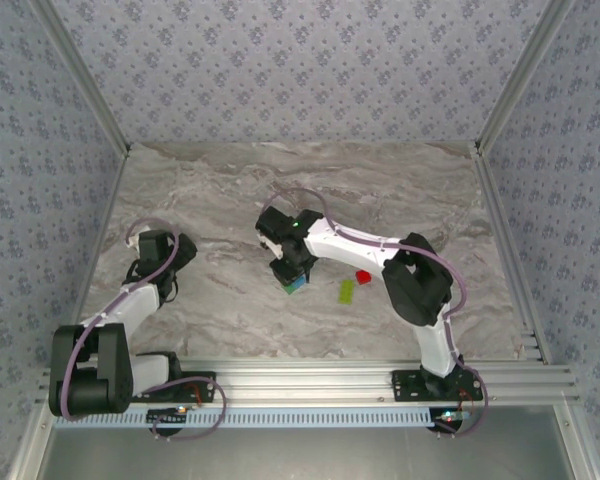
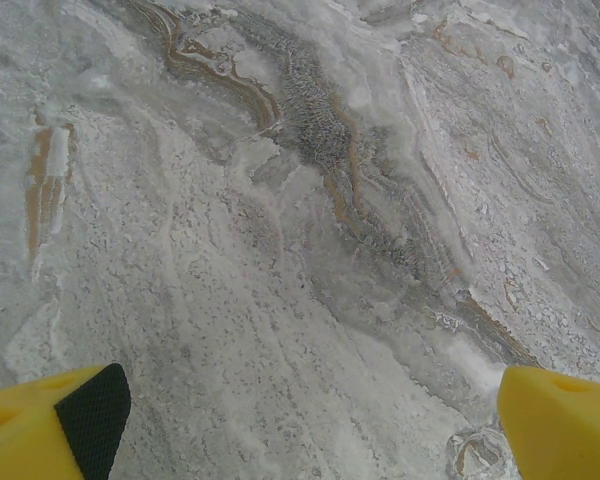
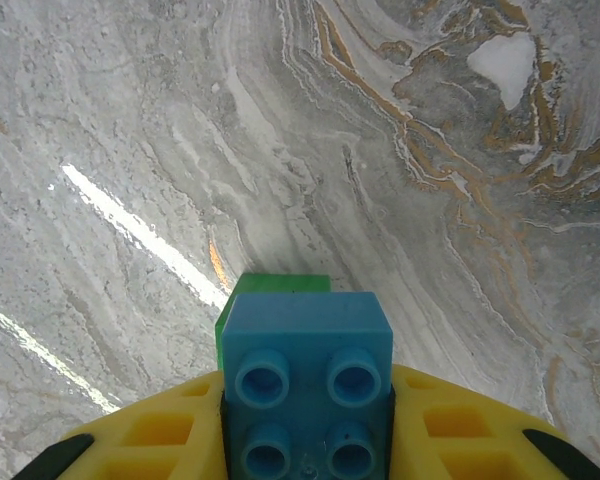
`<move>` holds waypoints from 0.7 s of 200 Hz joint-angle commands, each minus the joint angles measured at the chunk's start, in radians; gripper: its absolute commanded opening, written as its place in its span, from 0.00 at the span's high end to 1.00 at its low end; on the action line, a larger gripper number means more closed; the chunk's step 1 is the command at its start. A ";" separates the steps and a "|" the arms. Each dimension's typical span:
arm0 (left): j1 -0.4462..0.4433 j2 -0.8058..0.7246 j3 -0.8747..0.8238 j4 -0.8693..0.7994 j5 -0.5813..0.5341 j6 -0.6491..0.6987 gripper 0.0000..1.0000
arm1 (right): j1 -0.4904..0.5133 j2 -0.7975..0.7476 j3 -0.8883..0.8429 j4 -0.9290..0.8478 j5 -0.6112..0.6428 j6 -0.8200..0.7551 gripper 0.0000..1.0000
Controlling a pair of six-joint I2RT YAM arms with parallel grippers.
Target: Assemble a carrot with lego
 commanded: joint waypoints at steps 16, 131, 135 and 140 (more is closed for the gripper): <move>-0.005 0.006 0.023 0.010 -0.012 -0.002 0.04 | 0.010 0.013 0.007 -0.014 -0.019 -0.007 0.74; -0.005 0.005 0.022 0.010 -0.014 -0.002 0.04 | 0.021 0.014 -0.066 0.037 -0.012 0.019 0.74; -0.005 0.005 0.022 0.010 -0.015 -0.001 0.04 | 0.021 0.015 -0.068 0.039 -0.012 0.020 0.74; -0.005 0.005 0.022 0.010 -0.014 -0.001 0.04 | 0.024 0.016 -0.069 0.041 -0.013 0.020 0.74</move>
